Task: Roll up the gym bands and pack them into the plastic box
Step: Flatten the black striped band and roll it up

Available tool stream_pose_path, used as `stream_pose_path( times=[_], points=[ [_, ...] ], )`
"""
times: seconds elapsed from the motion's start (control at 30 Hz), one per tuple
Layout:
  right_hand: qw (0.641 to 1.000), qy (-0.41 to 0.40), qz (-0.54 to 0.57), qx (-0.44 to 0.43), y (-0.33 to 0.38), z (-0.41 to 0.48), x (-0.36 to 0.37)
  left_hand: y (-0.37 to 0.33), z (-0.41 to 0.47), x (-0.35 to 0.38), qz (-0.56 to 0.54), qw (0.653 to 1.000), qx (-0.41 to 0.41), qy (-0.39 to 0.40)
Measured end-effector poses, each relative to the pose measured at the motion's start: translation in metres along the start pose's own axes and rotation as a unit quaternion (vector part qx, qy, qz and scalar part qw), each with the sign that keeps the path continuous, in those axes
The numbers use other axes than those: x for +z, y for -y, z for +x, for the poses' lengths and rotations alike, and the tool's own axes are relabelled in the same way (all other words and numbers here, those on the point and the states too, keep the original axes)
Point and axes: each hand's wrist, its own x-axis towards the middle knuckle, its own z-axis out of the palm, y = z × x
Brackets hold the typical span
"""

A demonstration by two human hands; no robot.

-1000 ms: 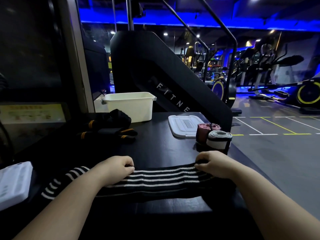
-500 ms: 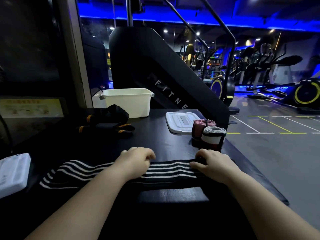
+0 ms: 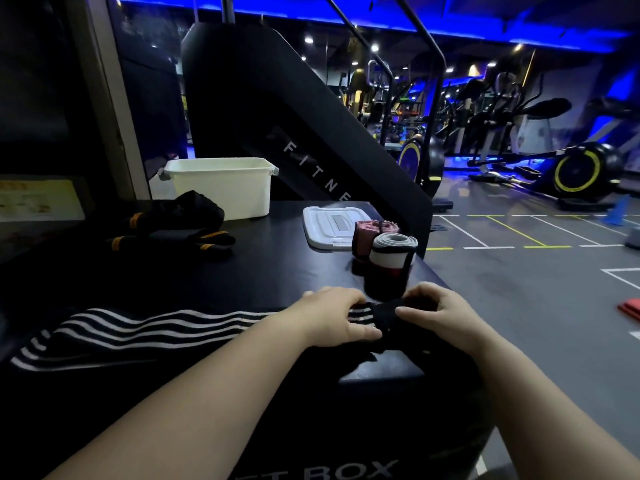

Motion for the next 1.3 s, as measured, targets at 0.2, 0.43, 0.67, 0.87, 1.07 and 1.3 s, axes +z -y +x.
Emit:
stream_pose_path(
  times=[0.2, 0.43, 0.67, 0.87, 1.07, 1.3],
  points=[
    [0.995, -0.002, 0.097, -0.029, 0.0, -0.005, -0.002, -0.012, 0.015, 0.012, -0.01, 0.999, 0.049, 0.004],
    [0.988, 0.043, 0.138, -0.052, -0.001, -0.003, -0.002, -0.011, 0.027, 0.026, 0.057, 0.996, 0.063, -0.021],
    [0.994, -0.002, 0.102, -0.039, -0.004, -0.003, -0.006, -0.012, 0.028, 0.032, 0.075, 0.995, 0.057, -0.034],
    [0.998, -0.052, -0.022, -0.034, -0.006, -0.003, 0.003, -0.018, 0.021, 0.027, 0.109, 0.991, 0.064, -0.045],
    [0.995, -0.071, -0.057, -0.029, -0.005, -0.004, 0.007, -0.018, 0.02, 0.026, 0.132, 0.99, 0.046, -0.021],
    [0.994, -0.075, -0.072, -0.019, -0.005, -0.004, 0.007, -0.013, 0.014, 0.027, 0.133, 0.989, 0.059, -0.027]
  ],
)
